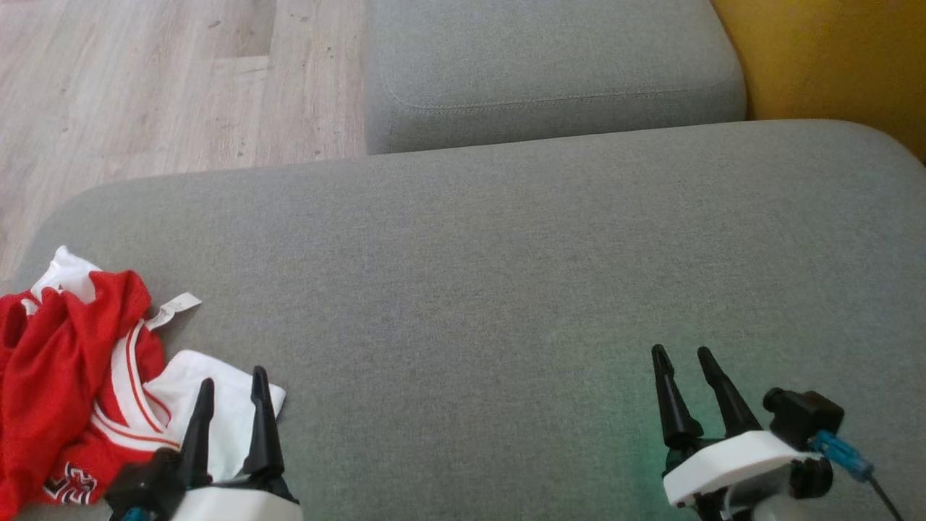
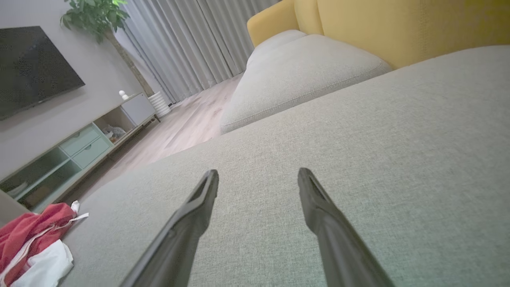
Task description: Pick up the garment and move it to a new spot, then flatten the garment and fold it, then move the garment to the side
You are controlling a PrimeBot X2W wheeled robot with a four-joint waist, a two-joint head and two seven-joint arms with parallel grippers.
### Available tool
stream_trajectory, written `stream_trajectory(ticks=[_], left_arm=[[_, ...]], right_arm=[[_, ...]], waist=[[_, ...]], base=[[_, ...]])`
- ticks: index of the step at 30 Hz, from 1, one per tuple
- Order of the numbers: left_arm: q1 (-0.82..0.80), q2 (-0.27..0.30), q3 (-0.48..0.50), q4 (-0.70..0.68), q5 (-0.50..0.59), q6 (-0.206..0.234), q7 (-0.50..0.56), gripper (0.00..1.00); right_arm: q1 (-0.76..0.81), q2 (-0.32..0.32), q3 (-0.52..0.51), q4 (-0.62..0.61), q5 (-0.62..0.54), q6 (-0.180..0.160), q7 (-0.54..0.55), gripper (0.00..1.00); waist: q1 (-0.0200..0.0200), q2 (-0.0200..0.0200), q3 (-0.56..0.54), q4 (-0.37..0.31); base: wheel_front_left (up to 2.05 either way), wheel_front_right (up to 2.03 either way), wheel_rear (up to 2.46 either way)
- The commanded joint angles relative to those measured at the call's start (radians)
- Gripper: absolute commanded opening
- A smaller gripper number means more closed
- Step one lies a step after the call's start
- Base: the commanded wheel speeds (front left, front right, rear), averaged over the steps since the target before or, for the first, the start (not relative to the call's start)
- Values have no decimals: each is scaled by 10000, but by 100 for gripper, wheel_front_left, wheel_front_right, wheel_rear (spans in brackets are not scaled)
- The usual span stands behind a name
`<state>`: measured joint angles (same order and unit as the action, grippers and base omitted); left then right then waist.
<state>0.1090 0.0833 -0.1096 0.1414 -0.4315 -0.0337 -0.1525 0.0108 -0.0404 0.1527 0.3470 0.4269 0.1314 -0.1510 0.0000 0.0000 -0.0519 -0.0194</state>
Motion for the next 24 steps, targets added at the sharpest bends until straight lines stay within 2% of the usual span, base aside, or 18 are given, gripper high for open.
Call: stream_trajectory(ticks=[1,15,24], left_arm=[[-283,141,137,-396,407,90,-200,100],[-188,156,50,-450,2093,297,-616,100],[-112,107,101,-366,3169,240,-882,100]], right_arm=[[-447,-75,233,-397,-477,-6,-221,100],[-447,-86,571,-703,-2473,-6,-635,100],[-437,-93,768,-841,-3668,-7,-899,100]], waist=[[0,0,10,2],[0,0,-24,-26],[0,0,-29,-86]], base=[[0,0,0],[0,0,0],[0,0,0]])
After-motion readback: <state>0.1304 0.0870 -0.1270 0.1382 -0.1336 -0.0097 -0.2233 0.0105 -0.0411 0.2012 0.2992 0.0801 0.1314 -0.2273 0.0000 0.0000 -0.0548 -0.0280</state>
